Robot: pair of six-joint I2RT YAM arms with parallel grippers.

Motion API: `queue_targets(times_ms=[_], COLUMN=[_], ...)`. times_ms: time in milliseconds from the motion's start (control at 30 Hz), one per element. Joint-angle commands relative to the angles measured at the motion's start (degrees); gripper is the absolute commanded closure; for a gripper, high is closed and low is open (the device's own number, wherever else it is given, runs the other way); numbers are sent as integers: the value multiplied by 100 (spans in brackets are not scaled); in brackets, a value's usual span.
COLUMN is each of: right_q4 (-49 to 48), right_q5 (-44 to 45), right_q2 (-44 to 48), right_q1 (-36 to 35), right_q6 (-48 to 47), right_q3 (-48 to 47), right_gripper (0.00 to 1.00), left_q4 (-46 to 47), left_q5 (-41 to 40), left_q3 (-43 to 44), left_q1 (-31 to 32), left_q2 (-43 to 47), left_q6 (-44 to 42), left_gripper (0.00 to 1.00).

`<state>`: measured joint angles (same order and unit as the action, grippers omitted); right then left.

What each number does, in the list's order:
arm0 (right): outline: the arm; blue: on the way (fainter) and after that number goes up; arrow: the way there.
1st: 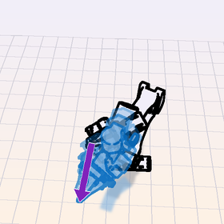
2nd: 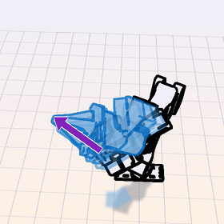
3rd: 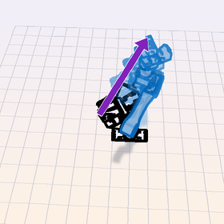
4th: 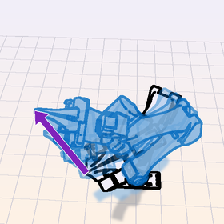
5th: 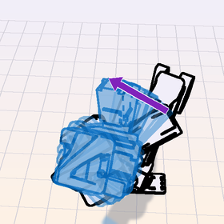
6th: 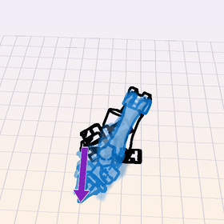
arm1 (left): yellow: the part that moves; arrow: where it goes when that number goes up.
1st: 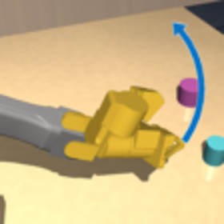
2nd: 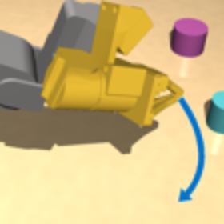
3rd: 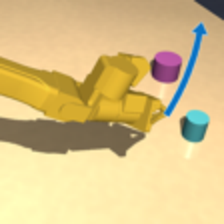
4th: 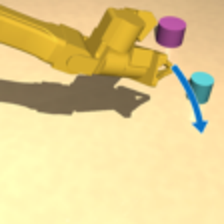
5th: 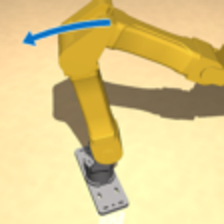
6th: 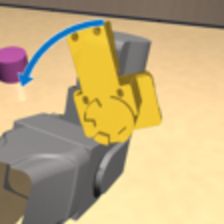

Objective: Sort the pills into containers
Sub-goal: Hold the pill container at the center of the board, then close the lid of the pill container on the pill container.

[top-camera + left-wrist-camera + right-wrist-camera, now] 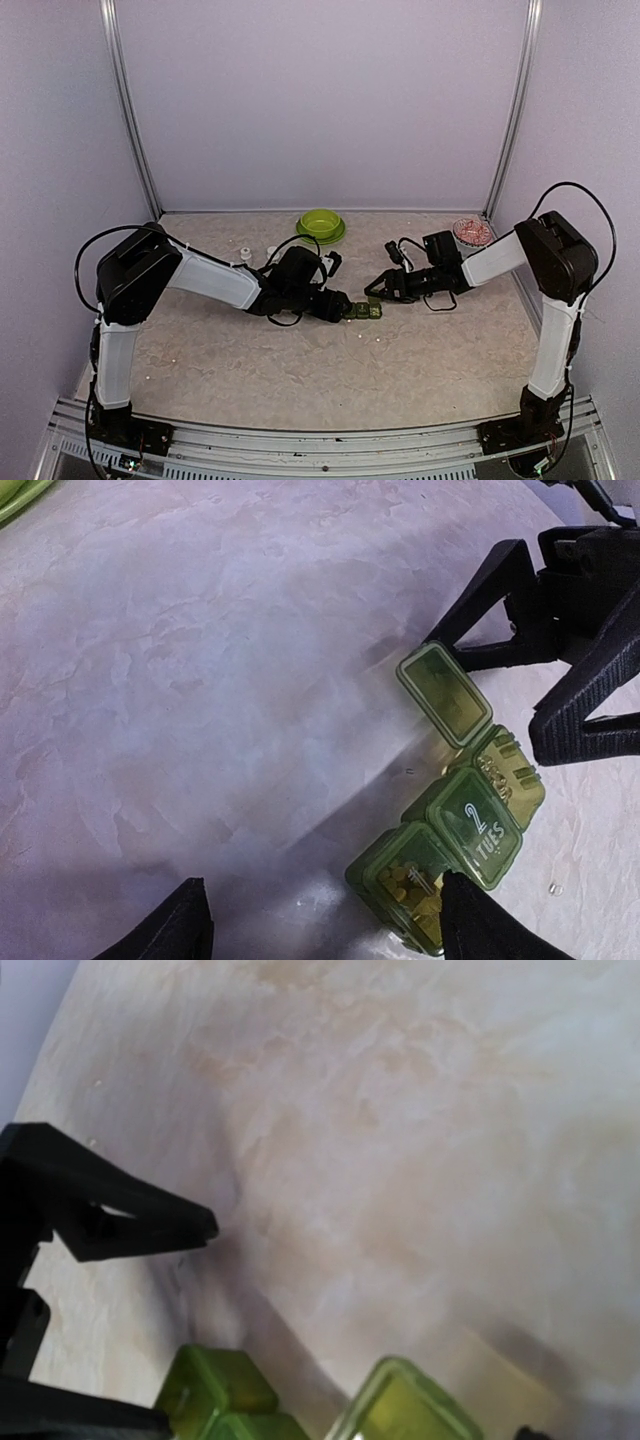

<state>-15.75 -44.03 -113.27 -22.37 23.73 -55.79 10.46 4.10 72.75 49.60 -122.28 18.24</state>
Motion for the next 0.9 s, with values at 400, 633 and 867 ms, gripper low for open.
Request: queue_targets(times_ms=[400, 633, 867], right_q4=[-418, -422, -410], right_q5=[-619, -700, -719], right_q2=[-84, 87, 205], right_q1=[40, 38, 39], right_q6=[71, 30, -17], right_q3=[-2, 115, 168], right_gripper=[20, 21, 23], left_q4=[-109, -218, -412], left_q5=[50, -39, -126], left_q3=[203, 278, 461], left_q1=[155, 155, 146], left_q2=[-253, -371, -484], left_q6=[69, 107, 176], left_gripper=[26, 27, 27])
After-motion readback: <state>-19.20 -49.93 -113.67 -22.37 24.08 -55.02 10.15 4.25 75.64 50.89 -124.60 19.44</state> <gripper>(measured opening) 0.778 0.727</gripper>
